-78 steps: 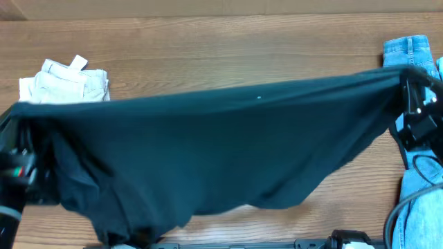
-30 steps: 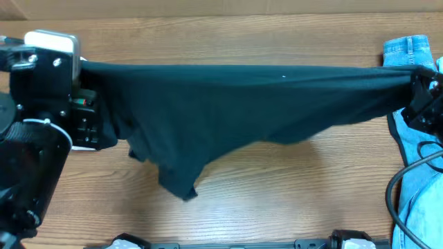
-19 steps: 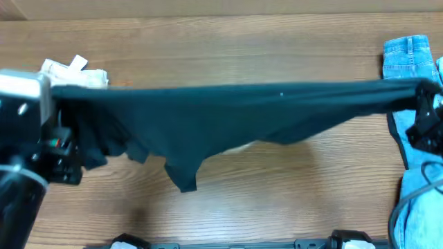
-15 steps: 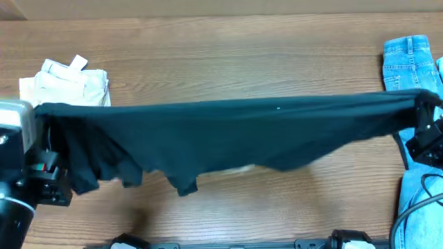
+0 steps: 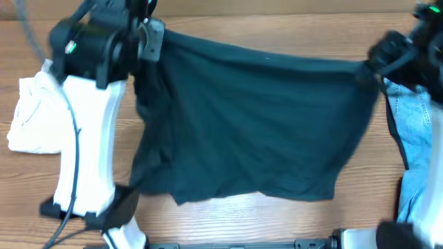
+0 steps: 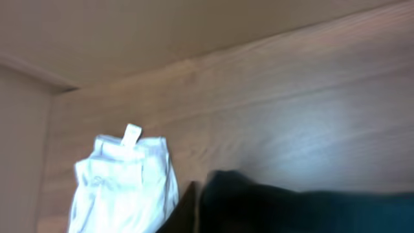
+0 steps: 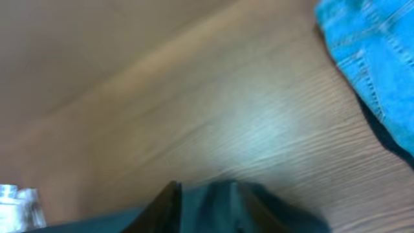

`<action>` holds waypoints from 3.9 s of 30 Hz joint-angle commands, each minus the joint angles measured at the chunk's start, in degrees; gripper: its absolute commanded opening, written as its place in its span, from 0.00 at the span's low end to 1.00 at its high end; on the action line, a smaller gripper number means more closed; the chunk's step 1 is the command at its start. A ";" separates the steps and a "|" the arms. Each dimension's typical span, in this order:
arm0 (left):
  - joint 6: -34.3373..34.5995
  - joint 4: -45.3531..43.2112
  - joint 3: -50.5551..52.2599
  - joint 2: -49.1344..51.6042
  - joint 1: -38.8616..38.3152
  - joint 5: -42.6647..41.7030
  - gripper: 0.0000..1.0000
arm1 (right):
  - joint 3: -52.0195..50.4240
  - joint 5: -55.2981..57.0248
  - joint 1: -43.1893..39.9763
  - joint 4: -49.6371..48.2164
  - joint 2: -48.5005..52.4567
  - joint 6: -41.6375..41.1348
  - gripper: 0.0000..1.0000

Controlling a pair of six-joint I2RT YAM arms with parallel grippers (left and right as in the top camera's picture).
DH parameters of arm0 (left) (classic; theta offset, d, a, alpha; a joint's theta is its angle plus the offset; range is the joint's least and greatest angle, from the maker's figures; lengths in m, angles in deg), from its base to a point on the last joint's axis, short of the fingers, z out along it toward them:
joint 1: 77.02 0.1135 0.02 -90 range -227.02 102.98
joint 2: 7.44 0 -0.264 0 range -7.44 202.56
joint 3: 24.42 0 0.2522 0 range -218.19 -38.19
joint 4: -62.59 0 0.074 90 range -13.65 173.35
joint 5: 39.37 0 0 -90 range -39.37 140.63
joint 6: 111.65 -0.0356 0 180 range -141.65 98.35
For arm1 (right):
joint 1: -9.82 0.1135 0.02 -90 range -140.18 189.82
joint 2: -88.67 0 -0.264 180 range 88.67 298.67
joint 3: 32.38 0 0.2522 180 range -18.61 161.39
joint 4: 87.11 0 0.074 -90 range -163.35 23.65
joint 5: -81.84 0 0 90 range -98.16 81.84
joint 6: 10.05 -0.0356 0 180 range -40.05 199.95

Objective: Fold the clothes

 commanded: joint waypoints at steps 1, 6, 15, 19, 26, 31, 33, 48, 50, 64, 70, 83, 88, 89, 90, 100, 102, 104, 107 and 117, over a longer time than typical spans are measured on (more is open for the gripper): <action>-0.85 -5.25 -0.44 10.23 5.97 -3.21 1.00 | -0.33 -0.70 -0.24 -8.46 12.28 3.85 0.76; -0.74 -2.29 -0.46 6.14 8.81 -4.22 1.00 | -0.33 -2.08 -0.22 -4.17 11.98 4.13 0.77; -0.61 3.61 -0.46 -13.66 9.25 -6.86 1.00 | -0.33 -2.10 -0.15 3.43 4.42 4.87 0.76; 2.36 7.85 -0.44 -19.37 9.25 -7.69 1.00 | -2.16 -4.72 -0.15 7.13 4.79 4.81 0.35; 4.26 10.84 -0.37 -23.28 9.25 -14.56 1.00 | -24.87 -9.81 4.87 -5.95 7.43 4.66 0.04; 4.26 10.84 2.23 -22.71 9.25 -19.82 0.98 | -37.62 -9.81 9.64 -19.02 12.48 3.96 0.04; 4.24 10.84 4.42 -22.23 9.22 -20.63 0.93 | -40.89 -9.81 10.51 -24.15 15.32 1.97 0.04; 1.57 10.36 17.05 -6.99 8.85 -28.57 0.52 | -40.52 -6.36 8.90 -52.22 33.77 -7.80 0.04; 0.24 9.88 17.27 -3.08 7.54 -28.48 0.52 | -37.88 -6.49 6.97 -54.27 34.38 -9.01 0.04; -5.42 4.96 17.29 20.09 -1.33 -21.29 0.49 | -8.76 -17.77 0.46 -34.05 34.03 8.20 0.08; -7.91 4.83 17.29 28.98 -1.31 -21.33 0.16 | 1.97 -17.79 0.59 -18.03 33.94 8.22 0.09; -14.14 -1.92 17.29 45.31 1.07 -17.75 0.04 | 3.08 -20.98 0.59 -7.54 33.92 9.07 0.08; 0.68 -17.92 17.25 46.34 7.06 -13.60 0.04 | 3.06 -21.00 1.57 -4.09 33.92 9.05 0.08; 3.43 -21.07 17.20 46.34 8.33 -14.36 0.04 | 3.06 -20.96 2.16 -3.45 33.92 9.09 0.08; 5.18 -24.06 17.20 46.34 9.57 -15.93 0.04 | 3.06 -20.96 2.84 -2.82 33.92 9.40 0.08; 1.40 -27.06 7.54 46.29 14.82 -28.09 0.15 | -6.99 -12.07 14.95 -5.81 33.94 9.84 0.07; -1.86 -21.24 3.50 46.29 14.82 -27.15 0.33 | -11.93 -11.89 15.80 -8.26 33.94 9.64 0.13; -2.91 -15.41 -1.31 46.27 15.13 -25.86 0.42 | -16.65 -11.87 15.96 -10.23 33.94 8.26 0.14; -3.87 -5.49 -11.76 46.18 15.74 -24.85 0.48 | -23.71 -11.85 15.41 -15.43 33.94 5.66 0.08; -3.50 10.86 -29.49 42.27 14.84 -29.33 0.50 | -26.18 18.80 7.37 -25.66 33.94 -0.57 0.04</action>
